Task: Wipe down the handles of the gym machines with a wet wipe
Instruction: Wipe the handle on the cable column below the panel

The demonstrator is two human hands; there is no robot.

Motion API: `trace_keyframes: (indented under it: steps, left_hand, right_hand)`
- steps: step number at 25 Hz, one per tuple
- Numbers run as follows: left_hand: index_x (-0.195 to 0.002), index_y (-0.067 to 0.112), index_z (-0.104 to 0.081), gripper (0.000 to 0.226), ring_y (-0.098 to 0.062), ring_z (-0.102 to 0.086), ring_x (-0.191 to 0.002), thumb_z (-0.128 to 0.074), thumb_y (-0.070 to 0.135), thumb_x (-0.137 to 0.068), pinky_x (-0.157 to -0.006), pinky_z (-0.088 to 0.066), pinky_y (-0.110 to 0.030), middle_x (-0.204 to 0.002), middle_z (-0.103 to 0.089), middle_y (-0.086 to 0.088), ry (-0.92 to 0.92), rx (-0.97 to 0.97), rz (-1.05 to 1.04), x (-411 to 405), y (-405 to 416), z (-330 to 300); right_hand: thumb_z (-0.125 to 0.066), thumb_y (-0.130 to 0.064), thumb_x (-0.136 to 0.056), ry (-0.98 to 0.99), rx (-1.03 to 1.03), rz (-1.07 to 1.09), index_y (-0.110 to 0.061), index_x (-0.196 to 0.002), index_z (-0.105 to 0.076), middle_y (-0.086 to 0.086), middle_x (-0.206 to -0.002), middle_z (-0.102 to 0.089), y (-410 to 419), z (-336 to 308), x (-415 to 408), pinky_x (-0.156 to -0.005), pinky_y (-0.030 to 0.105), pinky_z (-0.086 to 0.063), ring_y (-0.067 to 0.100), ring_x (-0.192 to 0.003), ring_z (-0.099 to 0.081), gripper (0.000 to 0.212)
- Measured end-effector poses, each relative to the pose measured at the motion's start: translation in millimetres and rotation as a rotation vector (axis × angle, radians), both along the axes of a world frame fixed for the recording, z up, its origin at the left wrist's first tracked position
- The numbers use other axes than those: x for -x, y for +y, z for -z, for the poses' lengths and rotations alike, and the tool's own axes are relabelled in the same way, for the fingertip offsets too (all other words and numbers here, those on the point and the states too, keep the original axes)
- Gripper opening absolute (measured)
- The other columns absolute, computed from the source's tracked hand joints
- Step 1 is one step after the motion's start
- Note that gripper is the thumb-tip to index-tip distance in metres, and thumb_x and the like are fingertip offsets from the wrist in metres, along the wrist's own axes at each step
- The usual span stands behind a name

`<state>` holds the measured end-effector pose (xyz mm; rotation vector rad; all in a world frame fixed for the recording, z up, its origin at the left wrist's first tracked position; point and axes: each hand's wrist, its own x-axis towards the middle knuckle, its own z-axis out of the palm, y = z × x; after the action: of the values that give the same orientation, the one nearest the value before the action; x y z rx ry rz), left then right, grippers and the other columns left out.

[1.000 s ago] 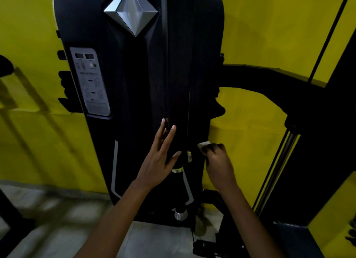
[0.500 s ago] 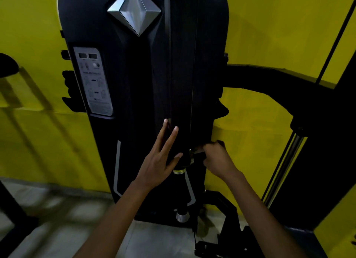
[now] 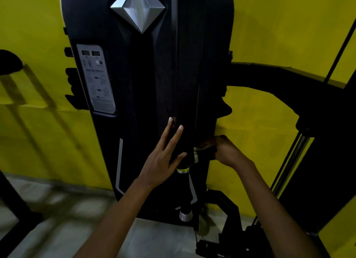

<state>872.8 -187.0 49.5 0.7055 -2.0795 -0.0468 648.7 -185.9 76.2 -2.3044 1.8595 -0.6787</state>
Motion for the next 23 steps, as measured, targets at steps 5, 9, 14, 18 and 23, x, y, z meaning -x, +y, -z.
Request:
trace_keyframes:
  steps: [5, 9, 14, 18, 23]
  left_hand:
    - [-0.15, 0.032, -0.002, 0.082, -0.009, -0.009, -0.146, -0.059, 0.028, -0.092, -0.098, -0.034, -0.006, -0.16, 0.005, -0.005, -0.003, 0.004, -0.001, -1.5, -0.9, 0.7]
    - [-0.15, 0.032, -0.003, 0.082, -0.013, -0.012, -0.147, -0.06, 0.027, -0.092, -0.102, -0.037, -0.014, -0.16, 0.004, -0.006, -0.008, 0.012, 0.002, -1.2, -0.4, 0.1]
    - [-0.151, 0.031, -0.004, 0.081, -0.012, -0.011, -0.147, -0.06, 0.026, -0.093, -0.103, -0.034, -0.012, -0.16, 0.004, -0.006, 0.006, -0.009, 0.011, 0.3, -0.8, 0.8]
    - [-0.15, 0.033, -0.002, 0.082, -0.013, -0.011, -0.147, -0.06, 0.027, -0.093, -0.098, -0.043, -0.02, -0.16, 0.005, -0.005, -0.016, -0.002, 0.002, -0.5, 0.4, -0.8]
    - [-0.15, 0.031, -0.002, 0.082, -0.014, -0.01, -0.147, -0.06, 0.026, -0.092, -0.102, -0.035, -0.013, -0.16, 0.005, -0.006, -0.004, -0.007, 0.008, 1.2, 0.6, 0.7]
  right_hand:
    - [-0.063, 0.007, -0.075, 0.032, -0.018, -0.02, -0.017, -0.106, -0.07, 0.006, -0.113, -0.067, 2.4, 3.0, -3.1, -0.092, 0.035, -0.05, 0.026, -0.107, -0.061, 0.039]
    - [-0.06, 0.007, -0.078, -0.02, 0.072, 0.038, -0.015, -0.1, -0.071, 0.006, -0.111, -0.067, 7.0, 1.7, 5.8, -0.087, 0.036, -0.051, 0.026, -0.104, -0.062, 0.033]
    - [-0.059, 0.008, -0.076, -0.04, 0.105, -0.009, -0.022, -0.106, -0.071, 0.004, -0.114, -0.067, 10.7, 7.6, 11.1, -0.089, 0.033, -0.051, 0.024, -0.107, -0.061, 0.044]
    - [-0.055, -0.014, -0.081, 0.06, 0.275, 0.084, -0.019, -0.085, -0.075, 0.005, -0.088, -0.071, 21.1, 8.8, 15.9, -0.065, 0.021, -0.047, 0.023, -0.077, -0.068, 0.021]
    - [-0.05, -0.005, -0.081, 0.213, 0.213, 0.107, -0.01, -0.09, -0.071, 0.015, -0.088, -0.069, 24.9, 2.5, -16.2, -0.068, 0.033, -0.049, 0.034, -0.079, -0.065, 0.023]
